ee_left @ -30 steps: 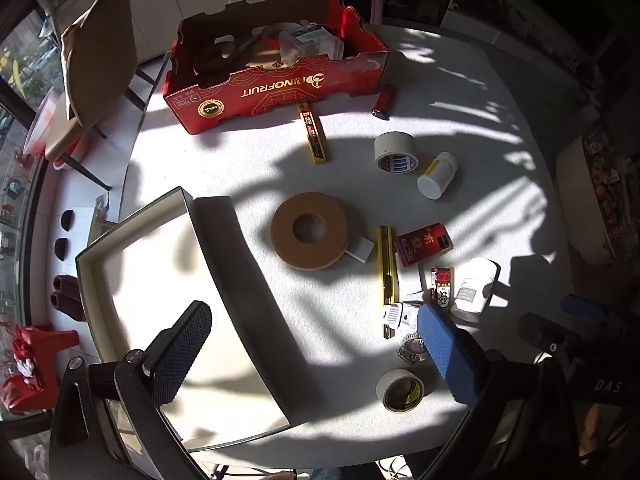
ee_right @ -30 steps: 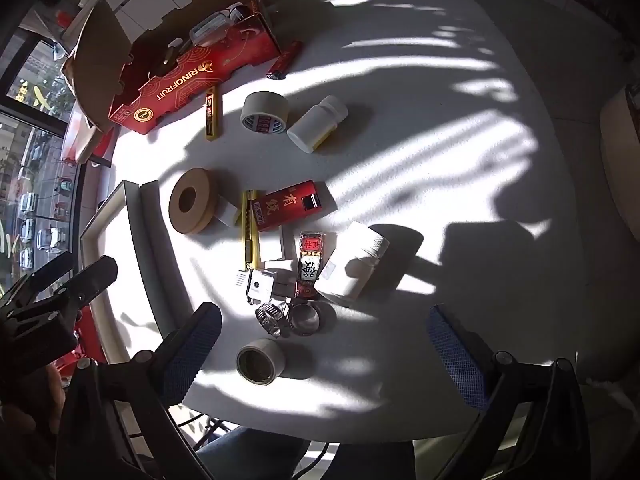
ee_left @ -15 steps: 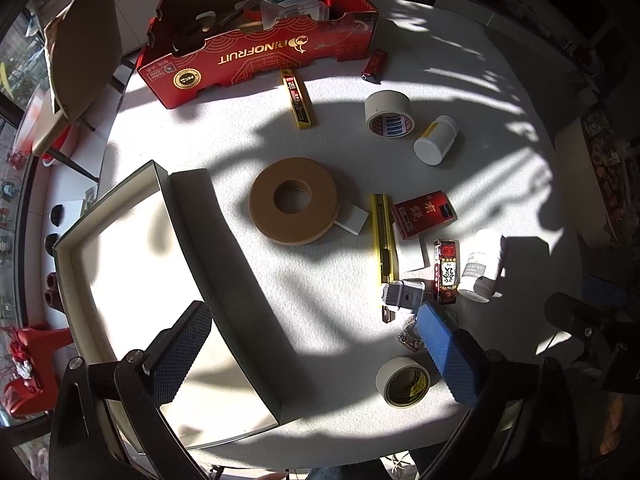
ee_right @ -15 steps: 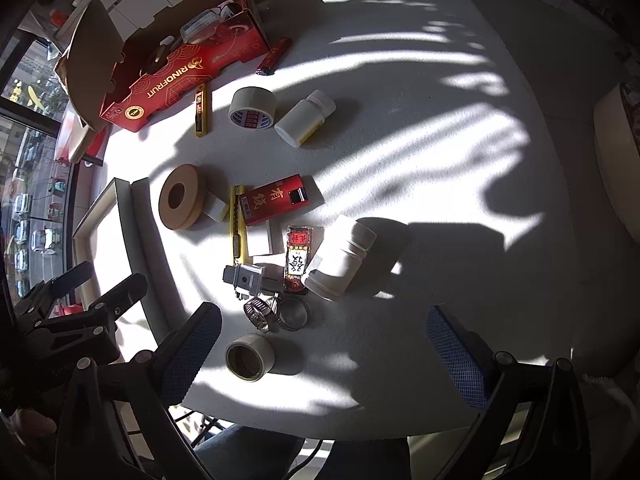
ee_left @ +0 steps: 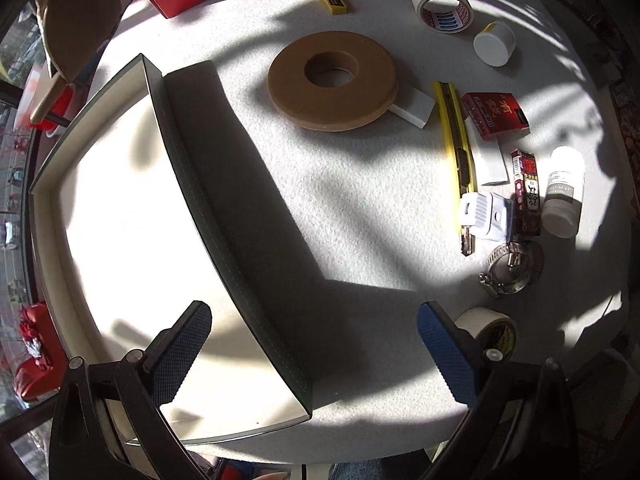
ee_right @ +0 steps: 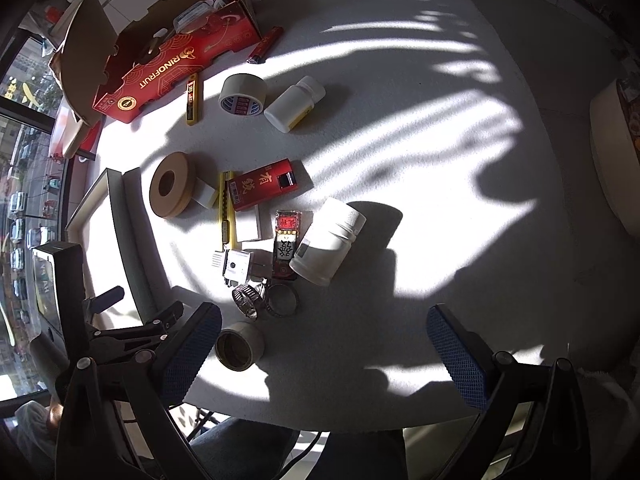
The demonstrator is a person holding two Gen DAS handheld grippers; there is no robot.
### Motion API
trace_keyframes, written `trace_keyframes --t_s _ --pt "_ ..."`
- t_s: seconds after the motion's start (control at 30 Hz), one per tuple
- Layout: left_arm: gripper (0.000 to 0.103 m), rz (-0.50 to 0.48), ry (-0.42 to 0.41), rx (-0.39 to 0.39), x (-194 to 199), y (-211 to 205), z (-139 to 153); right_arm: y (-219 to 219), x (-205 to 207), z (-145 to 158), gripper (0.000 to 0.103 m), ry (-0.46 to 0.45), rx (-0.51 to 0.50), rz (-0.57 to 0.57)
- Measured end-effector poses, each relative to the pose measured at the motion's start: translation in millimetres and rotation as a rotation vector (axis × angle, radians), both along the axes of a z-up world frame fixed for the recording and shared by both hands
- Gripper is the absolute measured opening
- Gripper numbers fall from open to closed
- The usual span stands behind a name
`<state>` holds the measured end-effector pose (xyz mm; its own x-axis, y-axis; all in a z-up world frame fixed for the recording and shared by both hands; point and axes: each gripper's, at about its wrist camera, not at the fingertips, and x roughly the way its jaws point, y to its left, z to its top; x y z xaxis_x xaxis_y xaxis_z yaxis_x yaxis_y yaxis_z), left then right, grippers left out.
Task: Organize rigid objects
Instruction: 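Move left tool toward brown tape roll while right tool approaches white pill bottle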
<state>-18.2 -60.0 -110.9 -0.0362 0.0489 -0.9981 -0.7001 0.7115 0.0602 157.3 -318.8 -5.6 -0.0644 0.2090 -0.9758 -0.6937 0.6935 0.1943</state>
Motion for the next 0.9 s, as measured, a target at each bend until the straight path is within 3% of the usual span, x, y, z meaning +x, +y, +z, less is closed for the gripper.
trace_keyframes --t_s 0.1,0.27,0.57,0.9 --pt "0.103 0.027 0.043 -0.002 -18.3 4.1 -7.3 0.9 -2.1 -1.5 0.103 0.002 0.000 0.003" --pt "0.103 0.031 -0.010 0.014 -25.0 1.9 13.4 1.7 -2.2 -4.4 0.103 0.005 -0.002 -0.004" --pt "0.103 -0.018 -0.099 0.055 21.5 -3.2 50.7 -3.4 1.7 -16.8 0.103 0.037 -0.031 -0.051" --pt "0.103 0.015 -0.090 0.090 75.4 35.8 33.6 -14.9 13.6 -37.8 0.103 0.075 -0.087 -0.099"
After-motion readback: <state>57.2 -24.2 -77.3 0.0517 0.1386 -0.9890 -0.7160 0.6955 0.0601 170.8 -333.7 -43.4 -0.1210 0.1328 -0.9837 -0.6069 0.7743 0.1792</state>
